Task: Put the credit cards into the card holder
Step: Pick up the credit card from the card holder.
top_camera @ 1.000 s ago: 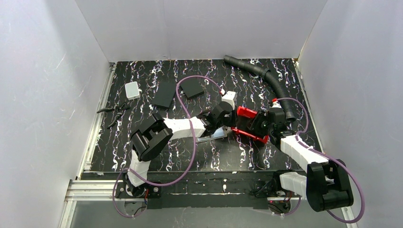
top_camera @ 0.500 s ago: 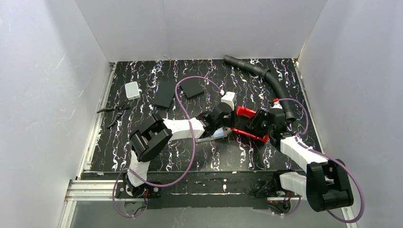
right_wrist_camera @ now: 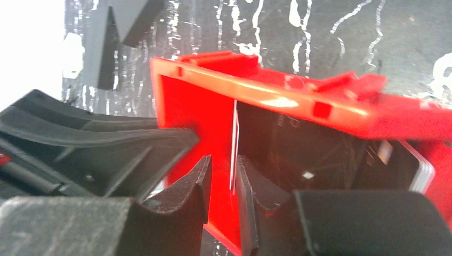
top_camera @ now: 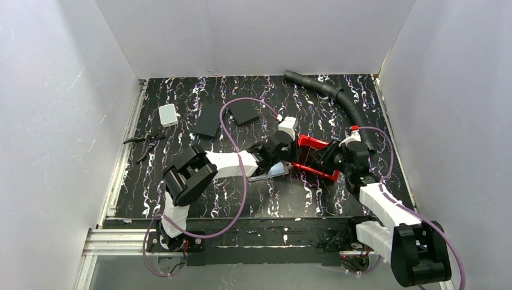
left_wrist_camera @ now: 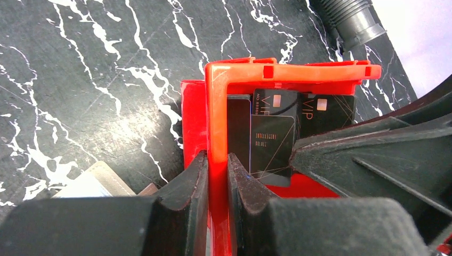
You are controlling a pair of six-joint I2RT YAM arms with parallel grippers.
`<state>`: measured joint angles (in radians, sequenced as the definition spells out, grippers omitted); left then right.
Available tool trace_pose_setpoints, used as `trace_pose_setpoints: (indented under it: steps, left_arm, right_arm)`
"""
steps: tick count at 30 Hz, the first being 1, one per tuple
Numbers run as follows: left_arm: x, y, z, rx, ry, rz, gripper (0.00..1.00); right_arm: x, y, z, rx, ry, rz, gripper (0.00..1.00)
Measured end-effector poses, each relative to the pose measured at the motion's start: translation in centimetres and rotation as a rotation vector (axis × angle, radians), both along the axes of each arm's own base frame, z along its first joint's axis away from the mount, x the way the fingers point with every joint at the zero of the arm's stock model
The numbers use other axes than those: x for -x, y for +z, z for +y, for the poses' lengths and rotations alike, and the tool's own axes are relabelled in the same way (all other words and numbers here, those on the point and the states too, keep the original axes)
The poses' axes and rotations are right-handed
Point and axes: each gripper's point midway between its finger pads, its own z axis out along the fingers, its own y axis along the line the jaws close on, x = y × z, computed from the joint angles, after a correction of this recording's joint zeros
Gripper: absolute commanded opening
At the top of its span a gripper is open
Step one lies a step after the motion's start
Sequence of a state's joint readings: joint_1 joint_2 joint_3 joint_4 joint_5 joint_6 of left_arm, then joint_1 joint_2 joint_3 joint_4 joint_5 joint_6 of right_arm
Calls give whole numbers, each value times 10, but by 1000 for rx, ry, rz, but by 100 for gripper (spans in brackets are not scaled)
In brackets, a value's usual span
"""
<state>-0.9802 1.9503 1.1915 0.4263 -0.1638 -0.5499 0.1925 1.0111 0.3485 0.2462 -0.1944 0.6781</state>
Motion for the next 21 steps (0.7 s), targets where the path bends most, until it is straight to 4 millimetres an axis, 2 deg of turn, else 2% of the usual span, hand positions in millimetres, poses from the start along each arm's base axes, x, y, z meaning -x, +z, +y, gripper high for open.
trace_pose_setpoints:
  steps: [4,9,13,21]
  left_arm:
    - [9,1,-7,18,-44,10,0]
    - [28,1,-19,30,-109,26,0]
    - [30,-3,-17,27,-114,34,0]
    - [28,-3,-16,28,-99,34,0]
  right_arm:
    - [0,11,7,-41,25,-29,31]
    - [0,3,13,-67,48,7,31]
    - [1,-2,14,-61,49,24,29]
    - [6,-16,-1,25,2,89,2]
